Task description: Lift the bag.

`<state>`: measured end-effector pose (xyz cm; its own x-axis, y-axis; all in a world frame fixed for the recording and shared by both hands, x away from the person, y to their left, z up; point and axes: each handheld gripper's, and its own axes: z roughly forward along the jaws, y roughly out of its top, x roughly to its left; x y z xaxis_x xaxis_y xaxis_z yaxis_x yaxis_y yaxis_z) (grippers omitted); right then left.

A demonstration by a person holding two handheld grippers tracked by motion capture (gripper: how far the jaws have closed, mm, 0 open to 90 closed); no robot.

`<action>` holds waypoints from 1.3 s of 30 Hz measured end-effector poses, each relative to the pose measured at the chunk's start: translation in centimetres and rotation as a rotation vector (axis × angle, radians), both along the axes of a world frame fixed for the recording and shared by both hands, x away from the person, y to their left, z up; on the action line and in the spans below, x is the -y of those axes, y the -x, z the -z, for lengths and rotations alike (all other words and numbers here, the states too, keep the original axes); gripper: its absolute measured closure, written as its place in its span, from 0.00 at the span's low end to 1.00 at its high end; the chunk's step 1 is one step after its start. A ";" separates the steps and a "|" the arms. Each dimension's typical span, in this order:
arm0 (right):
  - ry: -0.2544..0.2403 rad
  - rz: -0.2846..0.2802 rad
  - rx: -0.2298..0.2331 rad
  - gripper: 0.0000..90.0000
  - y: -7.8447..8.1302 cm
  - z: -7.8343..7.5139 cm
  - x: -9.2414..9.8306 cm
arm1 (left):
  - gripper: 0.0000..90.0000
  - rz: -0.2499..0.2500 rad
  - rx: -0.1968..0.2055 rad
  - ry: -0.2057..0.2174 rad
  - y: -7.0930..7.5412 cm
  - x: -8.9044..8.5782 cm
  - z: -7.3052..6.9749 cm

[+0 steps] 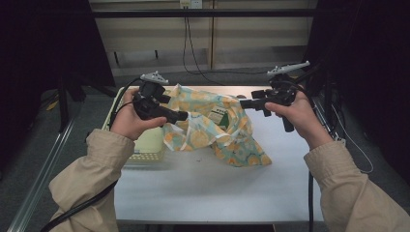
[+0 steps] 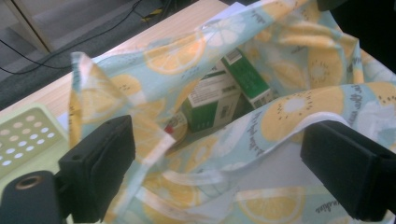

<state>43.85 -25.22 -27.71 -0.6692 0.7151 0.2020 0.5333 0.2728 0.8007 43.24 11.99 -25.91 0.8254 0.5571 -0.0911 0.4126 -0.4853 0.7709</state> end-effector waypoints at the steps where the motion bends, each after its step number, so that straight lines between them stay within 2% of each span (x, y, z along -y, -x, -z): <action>1: 0.007 -0.004 -0.003 0.33 0.1 0.2 0.1 | 0.10 0.012 -0.008 0.007 0.1 -0.3 0.2; 6: 0.044 -0.014 0.004 0.32 0.8 1.0 0.3 | 0.08 0.035 -0.018 -0.011 0.8 -1.9 1.2; 9: 0.048 -0.021 0.003 0.32 1.1 1.3 0.5 | 0.08 0.049 -0.022 -0.018 1.2 -2.8 1.7; 11: 0.056 -0.024 0.005 0.31 1.3 1.6 0.6 | 0.08 0.038 -0.036 -0.005 1.4 -3.3 2.2; 12: 0.060 -0.024 0.006 0.31 1.4 1.8 0.7 | 0.08 0.034 -0.039 -0.018 1.5 -3.6 2.4; 18: 0.057 -0.025 0.000 0.31 1.9 2.7 1.2 | 0.08 0.035 -0.048 -0.016 2.4 -4.5 3.5; 27: 0.060 -0.039 0.012 0.30 2.9 4.0 1.8 | 0.08 0.027 -0.053 -0.007 3.8 -5.2 5.3; 31: 0.058 -0.038 0.011 0.29 3.5 4.9 2.2 | 0.08 0.034 -0.073 0.009 4.4 -5.0 6.5; 33: 0.074 -0.037 0.017 0.29 3.8 5.3 2.5 | 0.08 0.035 -0.080 0.014 4.6 -5.0 7.2; 35: 0.088 -0.043 0.020 0.28 4.1 5.7 2.6 | 0.08 0.030 -0.076 0.018 4.8 -5.0 7.8; 36: 0.087 -0.045 0.019 0.28 4.3 5.9 2.7 | 0.08 0.031 -0.077 0.032 5.0 -5.1 8.0; 39: 0.083 -0.053 0.019 0.27 4.9 6.5 2.9 | 0.09 0.026 -0.073 0.038 5.4 -5.2 8.7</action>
<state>38.95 -28.10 -34.22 -0.7096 0.6924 0.1302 0.5011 0.3661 0.7842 37.79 17.20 -34.58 0.8301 0.5305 -0.1717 0.4556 -0.4679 0.7573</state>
